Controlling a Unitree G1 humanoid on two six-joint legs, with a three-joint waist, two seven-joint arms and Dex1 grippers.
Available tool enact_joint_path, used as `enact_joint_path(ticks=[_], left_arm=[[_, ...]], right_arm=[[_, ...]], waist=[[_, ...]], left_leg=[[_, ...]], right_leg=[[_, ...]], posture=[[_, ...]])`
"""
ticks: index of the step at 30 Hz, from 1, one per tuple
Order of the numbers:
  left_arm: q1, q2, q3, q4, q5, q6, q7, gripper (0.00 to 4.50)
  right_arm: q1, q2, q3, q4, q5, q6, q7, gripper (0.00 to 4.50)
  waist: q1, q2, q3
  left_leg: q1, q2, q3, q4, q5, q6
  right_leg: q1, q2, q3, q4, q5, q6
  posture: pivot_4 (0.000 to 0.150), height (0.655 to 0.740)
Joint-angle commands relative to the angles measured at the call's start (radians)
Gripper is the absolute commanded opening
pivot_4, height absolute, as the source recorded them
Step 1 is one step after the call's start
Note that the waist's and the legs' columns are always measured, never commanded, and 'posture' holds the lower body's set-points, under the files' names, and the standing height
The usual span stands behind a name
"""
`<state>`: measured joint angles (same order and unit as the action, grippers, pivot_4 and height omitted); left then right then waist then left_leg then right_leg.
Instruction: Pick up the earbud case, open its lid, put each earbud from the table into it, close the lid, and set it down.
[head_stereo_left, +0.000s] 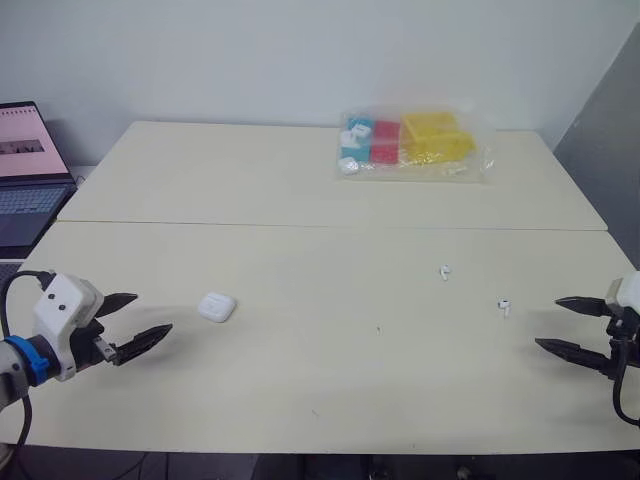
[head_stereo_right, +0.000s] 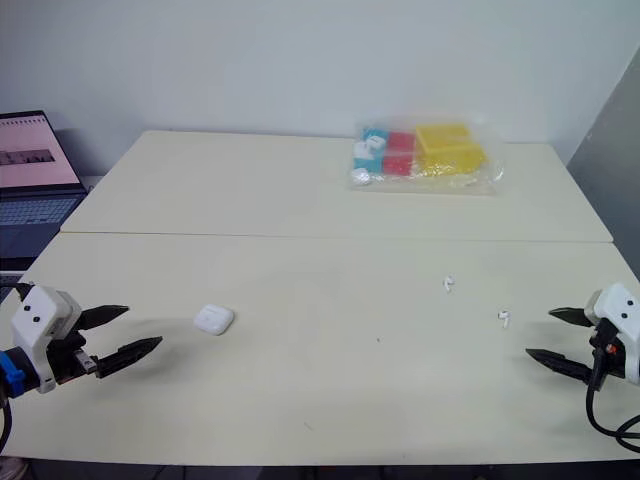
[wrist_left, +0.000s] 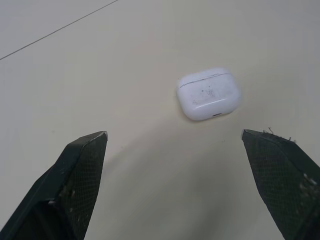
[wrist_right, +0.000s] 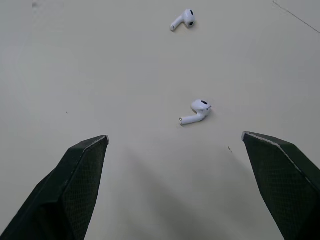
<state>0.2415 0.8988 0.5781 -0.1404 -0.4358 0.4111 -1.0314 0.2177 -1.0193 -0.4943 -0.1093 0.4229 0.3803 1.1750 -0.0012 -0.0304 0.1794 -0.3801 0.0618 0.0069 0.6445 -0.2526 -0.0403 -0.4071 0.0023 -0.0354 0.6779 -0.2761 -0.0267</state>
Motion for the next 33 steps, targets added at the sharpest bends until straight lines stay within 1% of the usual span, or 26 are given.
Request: enact_joint_path(ticks=[1,4,7,9,12,14,16,18,19,22,25,29,33], left_arm=[[0.0,0.023,0.03,-0.039,-0.057,0.06,-0.021,4.46],[0.005,0.018,0.006,-0.083,-0.077,0.107,-0.014,4.46],[-0.027,-0.022,-0.055,-0.151,-0.093,0.163,0.049,4.46],[-0.06,-0.046,-0.094,-0.162,-0.08,0.195,0.109,4.46],[-0.085,-0.073,-0.12,-0.164,-0.074,0.227,0.164,4.46],[-0.083,-0.091,-0.147,-0.158,-0.061,0.214,0.178,4.46],[-0.101,-0.12,-0.171,-0.141,-0.034,0.212,0.235,4.46],[-0.113,-0.137,-0.186,-0.135,-0.024,0.226,0.271,4.46],[-0.112,-0.139,-0.201,-0.139,-0.019,0.217,0.266,4.46],[-0.116,-0.148,-0.22,-0.145,-0.016,0.211,0.273,4.46],[-0.132,-0.165,-0.221,-0.12,-0.015,0.231,0.31,4.46],[-0.164,-0.163,-0.253,-0.078,-0.006,0.244,0.315,4.46],[-0.197,-0.163,-0.272,-0.06,-0.009,0.251,0.321,4.46]], right_arm=[[-0.009,-0.005,-0.038,-0.023,0.0,-0.024,-0.01,4.5],[-0.026,-0.01,-0.042,-0.048,-0.009,-0.048,-0.017,4.5],[-0.034,-0.028,-0.044,-0.155,0.046,-0.001,0.0,4.5],[-0.048,-0.044,-0.025,-0.25,0.095,0.049,0.01,4.5],[-0.076,-0.058,-0.01,-0.331,0.153,0.117,0.005,4.5],[-0.136,-0.072,0.016,-0.398,0.231,0.188,-0.018,4.5],[-0.244,-0.071,0.06,-0.449,0.351,0.279,-0.065,4.5],[-0.327,-0.058,0.083,-0.464,0.45,0.36,-0.114,4.5],[-0.356,-0.052,0.094,-0.465,0.473,0.381,-0.129,4.5],[-0.387,-0.055,0.11,-0.47,0.501,0.413,-0.147,4.5],[-0.397,-0.076,0.153,-0.49,0.479,0.398,-0.111,4.5],[-0.451,-0.061,0.241,-0.503,0.448,0.364,-0.095,4.5],[-0.479,-0.054,0.288,-0.485,0.431,0.347,-0.084,4.5]], waist=[[0.0,0.0,0.0],[0.0,0.0,0.0],[0.0,0.001,0.0],[0.0,0.002,0.001],[0.001,0.001,0.001],[-0.002,0.0,0.001],[-0.003,0.001,0.001],[-0.003,0.0,0.002],[-0.001,0.0,0.002],[0.005,-0.001,0.001],[0.009,-0.001,0.001],[0.007,-0.001,0.001],[0.004,-0.001,0.001]], left_leg=[[0.0,0.0,0.0,0.0,0.0,0.0],[0.0,0.0,0.0,0.0,0.0,0.0],[0.0,0.0,0.0,0.0,0.0,0.0],[0.0,0.0,0.0,0.0,0.0,0.0],[0.0,0.0,-0.001,0.0,0.0,0.0],[0.0,0.001,-0.001,0.0,0.0,0.0],[0.0,0.001,0.001,0.0,0.0,0.0],[0.001,0.001,0.001,0.0,0.0,0.0],[0.001,0.001,0.0,0.0,0.0,0.0],[0.0,0.001,-0.001,0.0,0.0,0.0],[-0.002,0.001,-0.001,0.0,0.0,0.0],[-0.001,0.0,0.0,0.0,0.0,0.0],[-0.001,0.001,-0.001,0.001,0.0,0.0]], right_leg=[[0.0,0.0,0.0,0.0,0.0,0.0],[0.0,0.0,0.0,0.0,0.0,0.0],[0.0,0.0,0.0,0.0,0.0,0.0],[0.0,0.0,0.0,0.001,0.0,0.0],[0.0,0.001,0.0,0.001,0.0,0.0],[0.0,0.003,0.0,0.001,0.0,0.0],[0.0,0.003,0.002,0.001,0.0,0.0],[0.0,0.004,0.002,0.002,0.0,0.0],[0.0,0.004,0.002,0.002,0.0,0.0],[0.0,0.004,0.001,0.001,0.0,0.0],[0.0,0.003,0.001,0.0,0.0,0.0],[0.0,0.003,0.001,0.0,0.0,0.0],[0.0,0.004,0.0,0.001,0.0,0.0]], posture=[[0.15,0.74],[0.15,0.74],[0.15,0.74],[0.15,0.74],[0.15,0.74],[0.15,0.74],[0.15,0.74],[0.15,0.74],[0.15,0.74],[0.15,0.74],[0.15,0.74],[0.15,0.74],[0.15,0.74]])
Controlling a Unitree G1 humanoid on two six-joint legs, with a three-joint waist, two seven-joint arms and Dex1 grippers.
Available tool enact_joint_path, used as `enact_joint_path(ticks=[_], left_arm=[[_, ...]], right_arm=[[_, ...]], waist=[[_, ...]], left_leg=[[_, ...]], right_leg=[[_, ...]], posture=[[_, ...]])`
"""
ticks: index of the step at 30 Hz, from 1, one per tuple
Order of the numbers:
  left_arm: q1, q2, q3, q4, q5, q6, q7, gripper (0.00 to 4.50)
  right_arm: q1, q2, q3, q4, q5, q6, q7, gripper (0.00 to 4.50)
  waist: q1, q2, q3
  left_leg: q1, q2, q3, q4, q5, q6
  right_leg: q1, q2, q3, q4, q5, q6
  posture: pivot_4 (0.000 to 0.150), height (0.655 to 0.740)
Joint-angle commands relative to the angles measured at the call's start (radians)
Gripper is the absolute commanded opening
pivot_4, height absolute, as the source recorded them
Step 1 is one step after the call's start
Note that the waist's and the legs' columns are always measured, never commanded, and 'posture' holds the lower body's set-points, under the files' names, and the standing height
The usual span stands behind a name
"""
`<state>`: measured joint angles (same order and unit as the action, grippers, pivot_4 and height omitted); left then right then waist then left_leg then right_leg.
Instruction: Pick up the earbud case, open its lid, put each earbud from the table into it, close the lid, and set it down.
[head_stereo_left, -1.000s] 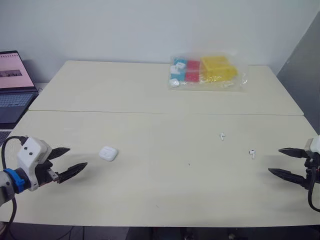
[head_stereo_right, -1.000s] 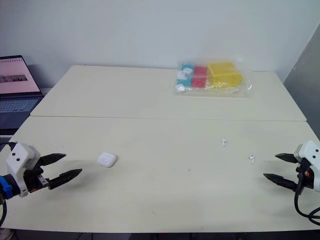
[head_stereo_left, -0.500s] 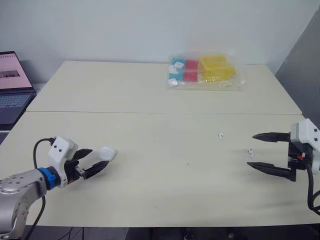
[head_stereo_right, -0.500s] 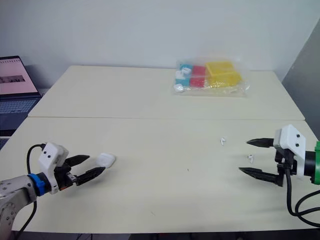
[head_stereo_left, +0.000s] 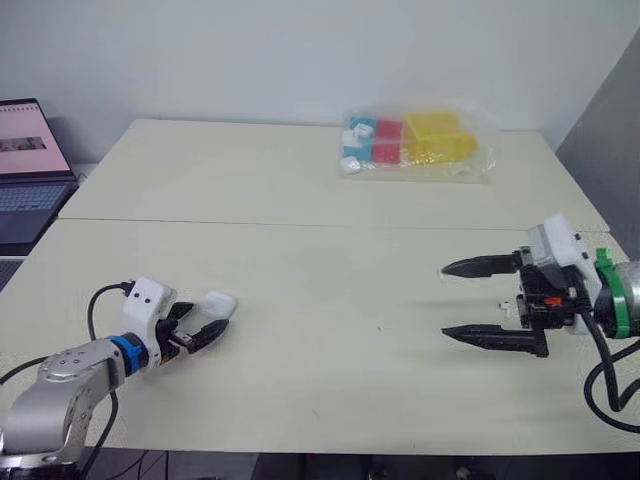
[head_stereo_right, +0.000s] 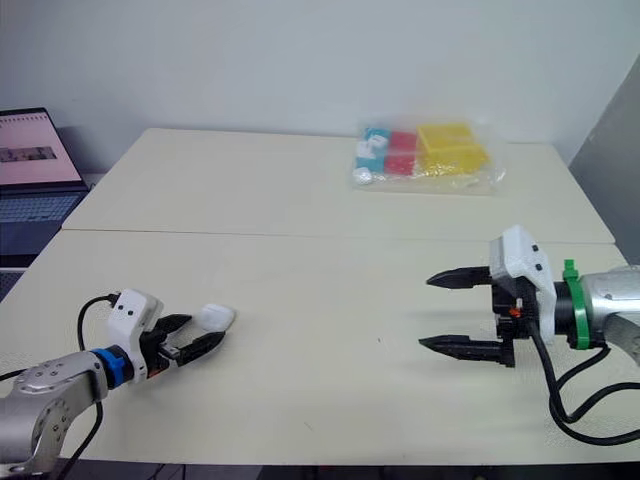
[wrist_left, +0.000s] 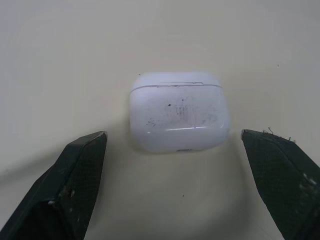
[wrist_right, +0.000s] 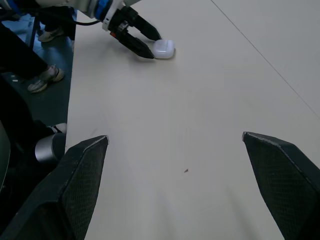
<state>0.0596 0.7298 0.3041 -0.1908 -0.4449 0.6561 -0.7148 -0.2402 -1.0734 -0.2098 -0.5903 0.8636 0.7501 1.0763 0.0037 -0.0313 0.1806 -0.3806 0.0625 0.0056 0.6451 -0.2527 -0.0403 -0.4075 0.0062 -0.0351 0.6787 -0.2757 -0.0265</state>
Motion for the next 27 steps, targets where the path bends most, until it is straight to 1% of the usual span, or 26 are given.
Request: enact_joint_path(ticks=[1,5,16,19,22,23,27], left_arm=[[-0.02,0.012,-0.015,0.0,0.008,0.01,0.001,4.46],[-0.057,0.007,-0.056,0.04,0.031,0.021,0.013,4.46],[-0.069,0.013,-0.095,0.066,0.062,0.033,-0.001,4.46],[-0.056,0.019,-0.104,0.072,0.068,0.041,-0.009,3.88],[-0.053,0.025,-0.11,0.072,0.068,0.039,-0.023,2.94],[-0.053,0.026,-0.111,0.073,0.069,0.036,-0.026,2.75],[-0.053,0.048,-0.137,0.086,0.099,-0.01,-0.059,2.75]], right_arm=[[-0.036,0.005,0.026,-0.001,-0.024,-0.036,0.021,4.5],[-0.083,0.035,0.096,-0.009,-0.049,-0.057,0.027,4.5],[-0.108,0.057,0.151,-0.004,-0.085,-0.081,0.059,4.5],[-0.113,0.064,0.152,-0.004,-0.085,-0.077,0.059,4.5],[-0.107,0.069,0.147,-0.007,-0.085,-0.074,0.057,4.5],[-0.106,0.069,0.145,-0.007,-0.086,-0.074,0.058,4.5],[-0.086,0.068,0.135,-0.018,-0.088,-0.075,0.052,4.5]], waist=[[-0.001,0.0,0.0],[-0.002,0.0,0.0],[0.002,0.003,-0.001],[0.001,0.003,-0.001],[-0.001,0.004,-0.002],[-0.001,0.004,-0.002],[-0.001,0.004,-0.002]], left_leg=[[0.0,0.0,0.0,0.0,0.0,0.0],[0.0,0.0,0.0,0.0,0.0,0.0],[0.001,0.0,0.0,0.0,0.0,0.0],[0.001,0.0,0.0,0.0,0.0,0.0],[0.001,0.0,0.001,0.0,0.0,0.0],[0.001,0.0,0.001,0.0,0.0,0.0],[0.001,0.0,0.002,0.0,0.0,0.0]], right_leg=[[0.0,0.0,0.0,0.0,0.0,0.0],[0.0,0.0,0.0,0.0,0.0,0.0],[0.0,-0.001,0.0,0.001,0.0,0.0],[0.0,0.0,0.0,0.001,0.0,0.0],[0.0,-0.001,0.001,0.001,0.0,0.0],[0.0,-0.001,0.001,0.001,0.0,0.0],[0.0,-0.001,0.001,0.001,0.0,0.0]], posture=[[0.15,0.74],[0.15,0.74],[0.15,0.74],[0.15,0.74],[0.15,0.74],[0.15,0.74],[0.15,0.74]])
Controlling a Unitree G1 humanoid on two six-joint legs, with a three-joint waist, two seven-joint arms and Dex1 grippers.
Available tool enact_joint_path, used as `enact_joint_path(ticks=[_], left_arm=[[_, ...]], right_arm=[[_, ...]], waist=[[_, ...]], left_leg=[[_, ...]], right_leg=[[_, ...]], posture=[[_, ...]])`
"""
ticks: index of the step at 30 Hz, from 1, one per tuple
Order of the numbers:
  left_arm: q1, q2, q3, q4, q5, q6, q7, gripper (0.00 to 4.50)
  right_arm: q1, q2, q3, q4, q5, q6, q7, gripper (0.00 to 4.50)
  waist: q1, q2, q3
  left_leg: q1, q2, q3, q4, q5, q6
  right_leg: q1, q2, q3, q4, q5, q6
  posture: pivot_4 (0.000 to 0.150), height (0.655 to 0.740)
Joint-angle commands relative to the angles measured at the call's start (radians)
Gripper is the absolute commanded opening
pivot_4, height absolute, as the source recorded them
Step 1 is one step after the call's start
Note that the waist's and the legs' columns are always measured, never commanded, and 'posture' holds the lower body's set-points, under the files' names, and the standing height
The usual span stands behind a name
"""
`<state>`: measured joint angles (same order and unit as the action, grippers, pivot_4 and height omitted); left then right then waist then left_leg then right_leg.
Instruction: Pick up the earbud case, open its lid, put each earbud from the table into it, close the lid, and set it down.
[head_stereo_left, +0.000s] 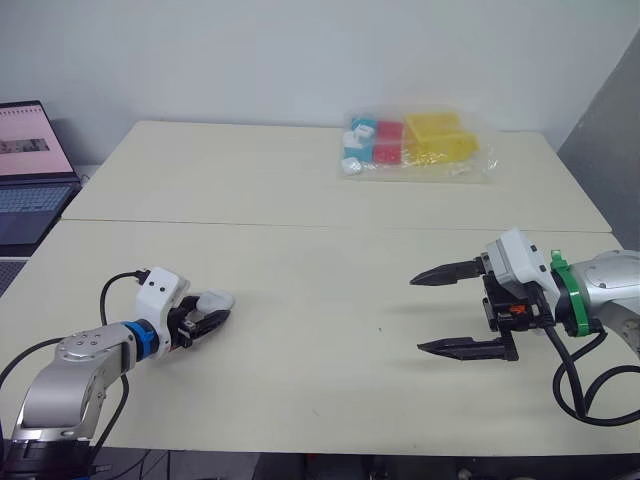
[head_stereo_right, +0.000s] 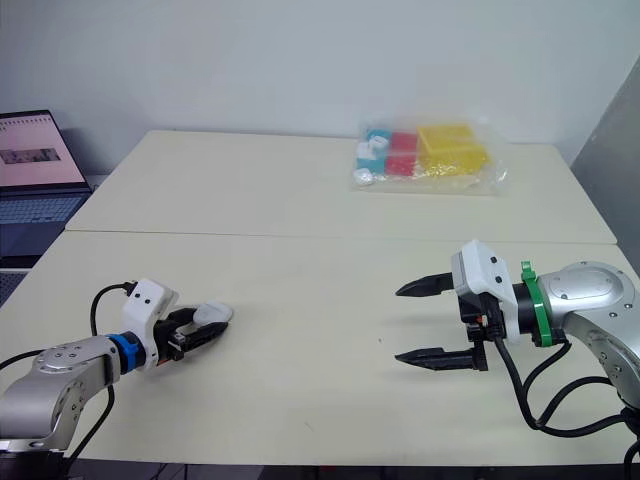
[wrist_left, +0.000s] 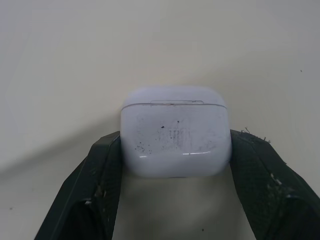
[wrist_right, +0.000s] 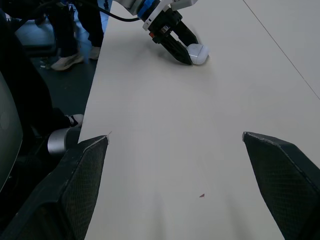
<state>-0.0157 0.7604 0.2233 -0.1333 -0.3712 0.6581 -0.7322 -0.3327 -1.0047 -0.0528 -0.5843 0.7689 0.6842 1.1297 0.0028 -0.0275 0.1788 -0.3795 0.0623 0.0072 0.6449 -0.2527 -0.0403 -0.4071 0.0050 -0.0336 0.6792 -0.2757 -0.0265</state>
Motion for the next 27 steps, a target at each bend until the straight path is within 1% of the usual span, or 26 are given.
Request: enact_joint_path(ticks=[1,5,6,8,11,13,15,18,19,21,24,27], left_arm=[[0.021,0.024,-0.072,0.023,0.026,-0.034,-0.069,2.75],[-0.005,0.032,-0.141,-0.003,0.035,-0.151,-0.175,2.75],[-0.025,0.018,-0.162,-0.02,0.03,-0.193,-0.206,2.75],[-0.088,-0.026,-0.228,-0.038,0.065,-0.319,-0.238,2.75],[-0.164,-0.094,-0.317,-0.029,0.111,-0.486,-0.287,2.75],[-0.207,-0.144,-0.366,-0.023,0.116,-0.547,-0.308,2.75],[-0.234,-0.178,-0.389,-0.002,0.135,-0.613,-0.308,2.75],[-0.3,-0.265,-0.442,0.07,0.208,-0.859,-0.3,2.75],[-0.31,-0.277,-0.45,0.092,0.22,-0.923,-0.311,2.75],[-0.326,-0.296,-0.457,0.138,0.232,-1.034,-0.321,2.75],[-0.339,-0.304,-0.461,0.176,0.226,-1.106,-0.331,2.75],[-0.353,-0.316,-0.463,0.187,0.218,-1.166,-0.332,2.75]], right_arm=[[0.016,-0.002,-0.03,-0.029,0.008,-0.01,-0.006,4.5],[0.047,-0.009,-0.062,-0.041,0.007,-0.01,-0.025,4.5],[0.059,-0.009,-0.073,-0.043,0.006,-0.009,-0.038,4.5],[0.092,-0.022,-0.101,-0.055,0.022,0.048,-0.084,4.5],[0.129,0.012,-0.145,-0.082,0.106,0.128,-0.175,4.5],[0.146,0.037,-0.168,-0.104,0.183,0.198,-0.264,4.5],[0.149,0.034,-0.177,-0.127,0.224,0.26,-0.333,4.5],[0.123,0.056,-0.16,-0.115,0.434,0.425,-0.562,4.5],[0.115,0.065,-0.157,-0.107,0.501,0.445,-0.619,4.5],[0.101,0.106,-0.138,-0.088,0.58,0.453,-0.729,4.5],[0.077,0.133,-0.112,-0.064,0.653,0.457,-0.84,4.5],[0.029,0.197,-0.052,-0.009,0.71,0.45,-0.956,4.5]], waist=[[0.0,0.0,0.0],[0.001,0.001,0.0],[0.004,0.001,0.001],[0.015,0.001,0.001],[0.024,-0.002,0.002],[0.023,-0.003,0.002],[0.018,-0.002,0.002],[0.015,-0.002,0.002],[0.015,-0.002,0.002],[0.014,-0.003,0.002],[0.01,-0.002,0.002],[0.004,-0.002,0.002]], left_leg=[[0.0,0.0,0.0,0.0,0.0,0.0],[0.0,0.0,0.0,0.0,0.0,0.0],[-0.001,0.0,0.0,0.0,0.0,0.0],[-0.001,-0.001,0.0,0.0,0.0,0.0],[-0.005,-0.001,0.0,0.002,0.0,0.0],[-0.005,-0.001,0.001,0.002,0.0,0.0],[-0.005,-0.002,0.001,0.001,0.0,0.0],[-0.004,-0.003,0.004,0.001,0.0,0.0],[-0.004,-0.003,0.004,0.001,0.0,0.0],[-0.004,-0.001,0.005,0.001,0.0,0.0],[-0.003,0.0,0.006,0.0,0.0,0.0],[-0.002,0.0,0.007,0.001,0.0,0.0]], right_leg=[[0.0,0.0,0.0,0.0,0.0,0.0],[0.0,-0.001,0.0,-0.001,0.0,0.0],[0.0,-0.002,0.0,-0.001,0.0,0.0],[0.0,-0.004,0.0,-0.001,0.0,0.001],[0.0,-0.006,-0.001,-0.003,0.001,0.005],[0.0,-0.006,0.0,-0.004,0.002,0.006],[0.0,-0.005,0.001,-0.004,0.002,0.006],[0.0,-0.002,0.004,-0.003,0.002,0.006],[0.0,-0.001,0.004,-0.003,0.002,0.006],[0.0,0.002,0.005,-0.003,0.003,0.005],[0.0,0.004,0.007,-0.001,0.003,0.005],[0.0,0.007,0.009,-0.001,0.003,0.006]], posture=[[0.15,0.74],[0.15,0.74],[0.15,0.74],[0.15,0.74],[0.15,0.74],[0.15,0.74],[0.15,0.74],[0.15,0.74],[0.15,0.74],[0.15,0.74],[0.15,0.74],[0.15,0.74]])
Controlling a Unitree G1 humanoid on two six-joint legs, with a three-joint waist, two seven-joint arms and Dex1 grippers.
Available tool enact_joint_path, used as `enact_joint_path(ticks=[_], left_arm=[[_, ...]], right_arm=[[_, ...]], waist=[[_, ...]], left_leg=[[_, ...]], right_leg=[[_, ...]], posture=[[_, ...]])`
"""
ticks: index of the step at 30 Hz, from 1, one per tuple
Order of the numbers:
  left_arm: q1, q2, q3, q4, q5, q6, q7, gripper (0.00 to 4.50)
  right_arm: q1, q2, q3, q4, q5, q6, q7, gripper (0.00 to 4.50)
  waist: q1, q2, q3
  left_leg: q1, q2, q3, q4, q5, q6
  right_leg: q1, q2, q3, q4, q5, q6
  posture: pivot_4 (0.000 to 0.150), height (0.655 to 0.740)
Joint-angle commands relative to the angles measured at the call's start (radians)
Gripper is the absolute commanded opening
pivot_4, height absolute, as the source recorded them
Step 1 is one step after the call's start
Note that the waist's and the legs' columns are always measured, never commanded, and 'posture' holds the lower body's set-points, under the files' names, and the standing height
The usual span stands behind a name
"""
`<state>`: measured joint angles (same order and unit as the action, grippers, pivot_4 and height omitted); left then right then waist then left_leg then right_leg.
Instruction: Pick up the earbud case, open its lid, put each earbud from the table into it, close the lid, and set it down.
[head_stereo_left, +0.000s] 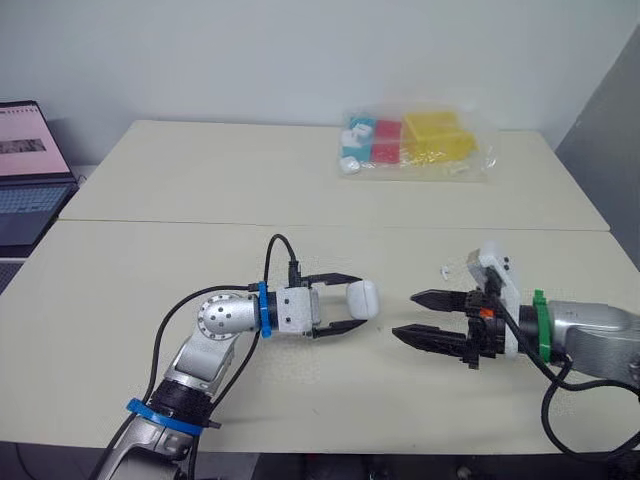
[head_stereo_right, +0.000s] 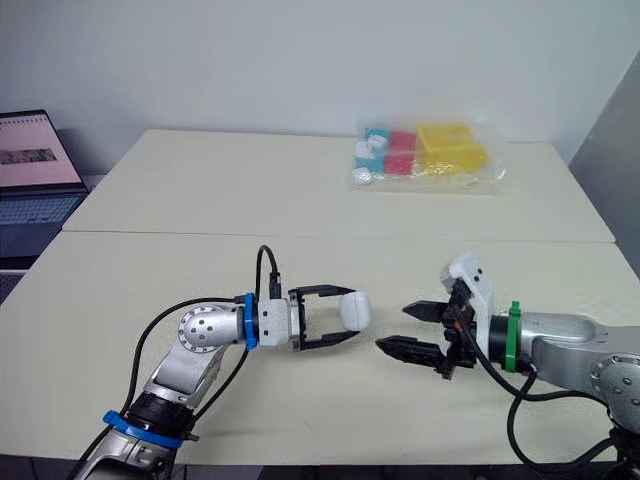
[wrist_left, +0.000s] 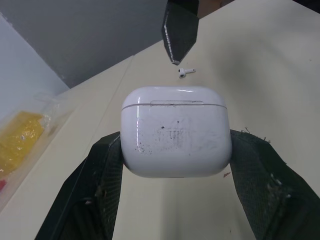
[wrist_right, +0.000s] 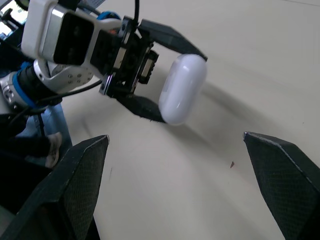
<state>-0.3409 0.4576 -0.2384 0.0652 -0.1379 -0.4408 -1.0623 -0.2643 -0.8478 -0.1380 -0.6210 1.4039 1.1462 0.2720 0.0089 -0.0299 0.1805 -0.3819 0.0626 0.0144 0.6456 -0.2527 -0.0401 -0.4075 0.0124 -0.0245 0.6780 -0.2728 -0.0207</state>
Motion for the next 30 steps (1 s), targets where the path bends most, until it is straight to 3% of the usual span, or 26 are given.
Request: enact_joint_path(ticks=[1,24,27,30], left_arm=[[-0.03,-0.016,-0.003,-0.01,-0.019,-0.073,-0.001,2.75],[-0.027,-0.018,-0.007,-0.064,-0.042,-0.083,0.028,2.75],[-0.023,-0.021,-0.008,-0.072,-0.046,-0.081,0.032,2.75],[-0.017,-0.021,-0.011,-0.083,-0.049,-0.076,0.036,2.75]], right_arm=[[-0.05,0.056,0.046,0.039,0.098,-0.016,-0.126,4.5],[-0.118,0.145,0.147,0.156,0.163,-0.014,-0.112,4.5],[-0.117,0.153,0.148,0.166,0.161,-0.018,-0.119,3.96],[-0.114,0.156,0.146,0.172,0.167,-0.019,-0.119,2.91]], waist=[[-0.005,0.0,0.0],[-0.012,0.0,0.0],[-0.012,0.0,0.0],[-0.012,0.0,0.0]], left_leg=[[0.0,0.0,0.001,0.0,0.0,0.0],[0.0,0.0,0.013,0.0,0.0,0.0],[0.0,0.0,0.013,0.0,0.0,0.0],[-0.001,0.0,0.013,0.0,0.0,0.0]], right_leg=[[0.0,0.0,0.001,0.0,0.0,0.001],[-0.005,0.001,0.012,-0.002,0.002,0.004],[-0.007,0.001,0.013,-0.002,0.002,0.004],[-0.008,0.001,0.013,-0.001,0.002,0.005]], posture=[[0.15,0.74],[0.15,0.74],[0.15,0.74],[0.15,0.74]])
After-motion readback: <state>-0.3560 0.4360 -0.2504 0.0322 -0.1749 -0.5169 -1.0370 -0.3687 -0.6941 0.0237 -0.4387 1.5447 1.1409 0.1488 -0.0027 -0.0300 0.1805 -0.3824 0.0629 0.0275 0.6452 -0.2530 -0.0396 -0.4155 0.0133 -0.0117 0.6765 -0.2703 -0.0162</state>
